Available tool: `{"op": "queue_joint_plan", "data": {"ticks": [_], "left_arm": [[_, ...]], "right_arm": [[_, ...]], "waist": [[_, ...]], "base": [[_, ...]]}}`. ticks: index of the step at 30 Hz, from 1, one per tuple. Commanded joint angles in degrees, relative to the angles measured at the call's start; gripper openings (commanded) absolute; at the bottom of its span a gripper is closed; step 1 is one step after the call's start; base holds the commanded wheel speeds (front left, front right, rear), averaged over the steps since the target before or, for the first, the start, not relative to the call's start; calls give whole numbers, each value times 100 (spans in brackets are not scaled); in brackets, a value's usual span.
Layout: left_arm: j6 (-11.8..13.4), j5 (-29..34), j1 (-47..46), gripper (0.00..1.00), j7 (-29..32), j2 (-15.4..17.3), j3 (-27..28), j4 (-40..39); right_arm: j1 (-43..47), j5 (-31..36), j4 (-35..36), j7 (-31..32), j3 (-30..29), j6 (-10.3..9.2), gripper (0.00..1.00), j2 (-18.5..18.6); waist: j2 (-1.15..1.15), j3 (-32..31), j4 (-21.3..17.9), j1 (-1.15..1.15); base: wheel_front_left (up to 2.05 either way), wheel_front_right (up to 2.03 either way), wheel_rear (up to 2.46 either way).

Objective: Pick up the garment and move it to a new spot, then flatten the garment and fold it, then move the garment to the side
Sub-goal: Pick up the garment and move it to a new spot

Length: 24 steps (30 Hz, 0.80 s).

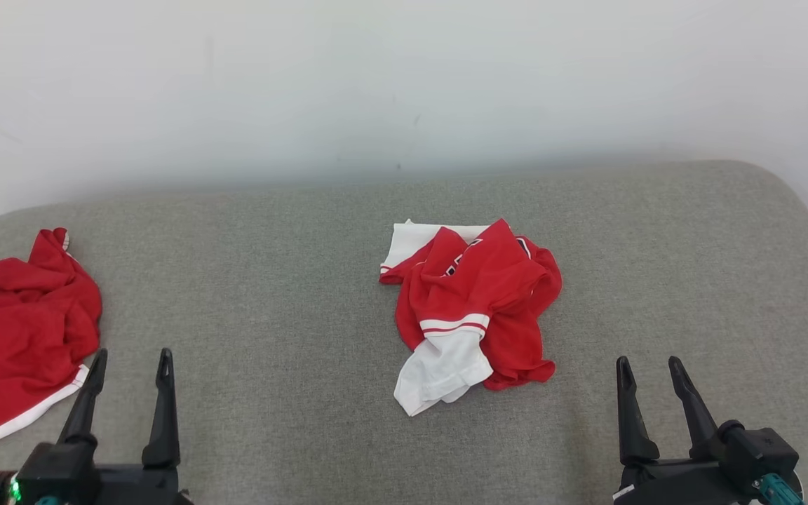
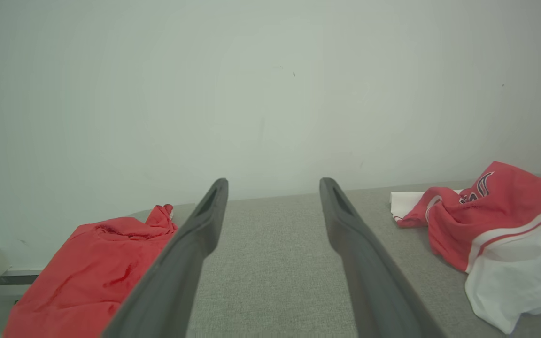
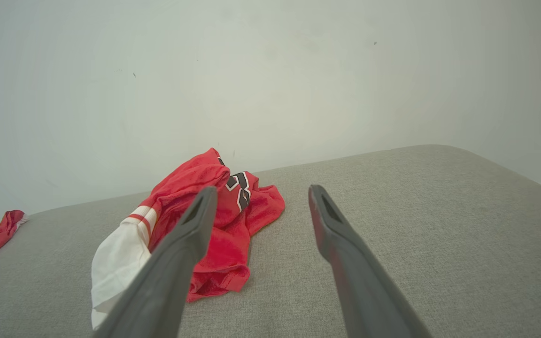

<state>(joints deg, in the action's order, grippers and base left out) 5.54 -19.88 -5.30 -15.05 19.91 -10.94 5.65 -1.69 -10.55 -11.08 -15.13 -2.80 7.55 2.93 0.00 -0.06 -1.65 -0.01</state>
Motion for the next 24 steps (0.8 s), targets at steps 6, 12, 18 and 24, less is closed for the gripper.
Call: {"op": "queue_joint_plan", "data": {"ticks": [6, 12, 18, 24], "left_arm": [[-37, 176, 563, 100, -18, -227, 372, -253], [-8, 382, 892, 100, -19, -436, 587, -298], [-46, 524, 1090, 100, -19, -692, 874, -348], [-266, 588, 1210, 100, -19, -860, 1073, -383]], "right_arm": [[115, 44, -12, -3, -23, -12, 100, -9], [159, 105, -43, -3, -35, -12, 100, -10], [190, 195, -58, -3, -59, -12, 100, -10], [245, 154, -78, -3, -40, -12, 100, -10]], "waist": [[0, -71, 50, 1], [0, -117, 95, 1], [0, -155, 139, 1], [0, -194, 159, 1]], "base": [[0, 0, 0], [0, 0, 0], [0, 0, 0], [0, 0, 0]]}}
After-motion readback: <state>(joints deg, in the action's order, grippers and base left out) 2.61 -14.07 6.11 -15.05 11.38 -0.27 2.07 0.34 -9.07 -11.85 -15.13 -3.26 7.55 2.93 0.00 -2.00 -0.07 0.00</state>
